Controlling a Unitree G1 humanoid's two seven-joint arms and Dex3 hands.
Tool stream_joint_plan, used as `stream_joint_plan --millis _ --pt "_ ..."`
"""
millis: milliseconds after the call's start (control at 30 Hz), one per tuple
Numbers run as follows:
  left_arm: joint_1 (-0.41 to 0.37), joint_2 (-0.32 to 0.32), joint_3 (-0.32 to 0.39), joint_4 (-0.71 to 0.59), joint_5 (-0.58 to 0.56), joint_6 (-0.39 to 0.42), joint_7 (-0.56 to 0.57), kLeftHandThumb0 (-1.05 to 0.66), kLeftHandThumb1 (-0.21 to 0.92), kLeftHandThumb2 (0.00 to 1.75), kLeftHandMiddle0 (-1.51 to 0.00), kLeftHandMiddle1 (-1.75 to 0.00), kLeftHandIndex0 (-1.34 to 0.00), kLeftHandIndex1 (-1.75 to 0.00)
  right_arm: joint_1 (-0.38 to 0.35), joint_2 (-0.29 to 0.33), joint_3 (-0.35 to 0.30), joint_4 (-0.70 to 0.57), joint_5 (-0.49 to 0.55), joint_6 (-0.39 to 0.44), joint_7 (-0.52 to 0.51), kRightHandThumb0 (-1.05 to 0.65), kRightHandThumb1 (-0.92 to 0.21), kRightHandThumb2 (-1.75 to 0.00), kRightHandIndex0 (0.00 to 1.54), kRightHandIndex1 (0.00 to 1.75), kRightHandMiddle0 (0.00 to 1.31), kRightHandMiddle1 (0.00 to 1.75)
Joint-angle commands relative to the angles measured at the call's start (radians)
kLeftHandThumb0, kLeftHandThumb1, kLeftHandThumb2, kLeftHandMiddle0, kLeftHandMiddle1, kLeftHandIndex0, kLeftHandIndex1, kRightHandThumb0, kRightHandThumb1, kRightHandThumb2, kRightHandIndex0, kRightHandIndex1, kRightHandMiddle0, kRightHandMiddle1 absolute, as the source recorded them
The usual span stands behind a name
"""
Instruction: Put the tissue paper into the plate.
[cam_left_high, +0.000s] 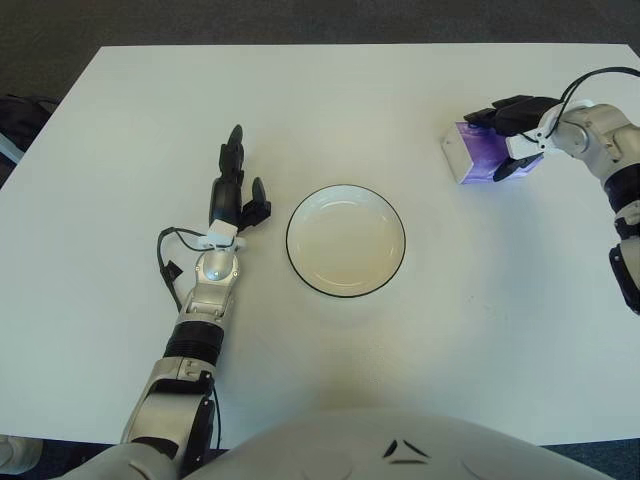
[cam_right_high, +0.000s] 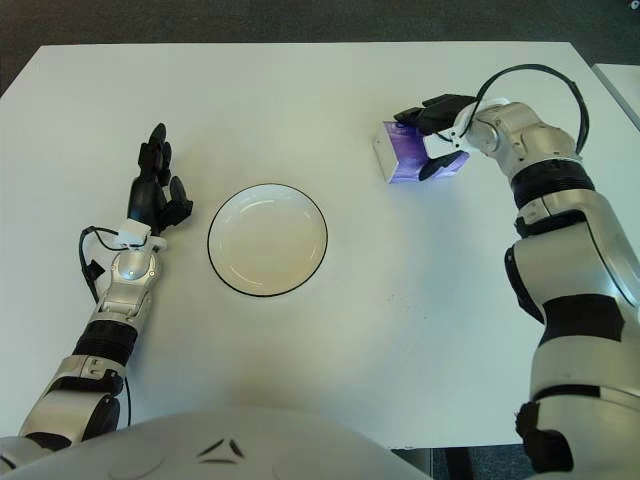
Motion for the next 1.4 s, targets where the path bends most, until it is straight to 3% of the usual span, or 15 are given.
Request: stream_joint_plan --millis 0,1200,1333,1367 --pt "0.204 -0.019 -0.018 0.201 0.046 -0.026 0.014 -0.78 0.92 0.96 -0.18 -0.01 0.0 -0.32 0.029 0.015 0.022 0.026 -0.02 -0.003 -0.029 -1.05 -0.91 -0.04 0.0 0.0 0.0 0.0" --pt "0.194 -0.019 -0.012 0.211 0.037 -0.019 0.009 -0.8 0.92 0.95 -0.19 -0.01 0.0 -0.34 0.055 0.04 0.072 0.088 -0.015 -0.025 -0.062 -1.05 -0.91 -0.03 0.0 0.0 0.0 0.0" --pt "0.193 -0.02 -0.011 0.212 0.035 -0.02 0.009 -0.8 0.92 0.95 -0.19 -0.01 0.0 -0.34 0.059 0.043 0.067 0.09 -0.008 -0.022 -0.068 -1.03 -0.92 -0.05 0.0 0.0 0.02 0.02" --pt "0.192 -0.02 -0.011 0.212 0.035 -0.02 0.009 -0.8 0.92 0.95 -0.19 -0.01 0.0 -0.34 0.061 0.044 0.064 0.09 -0.005 -0.017 -0.069 -1.01 -0.91 -0.05 0.02 0.0 0.01 0.11"
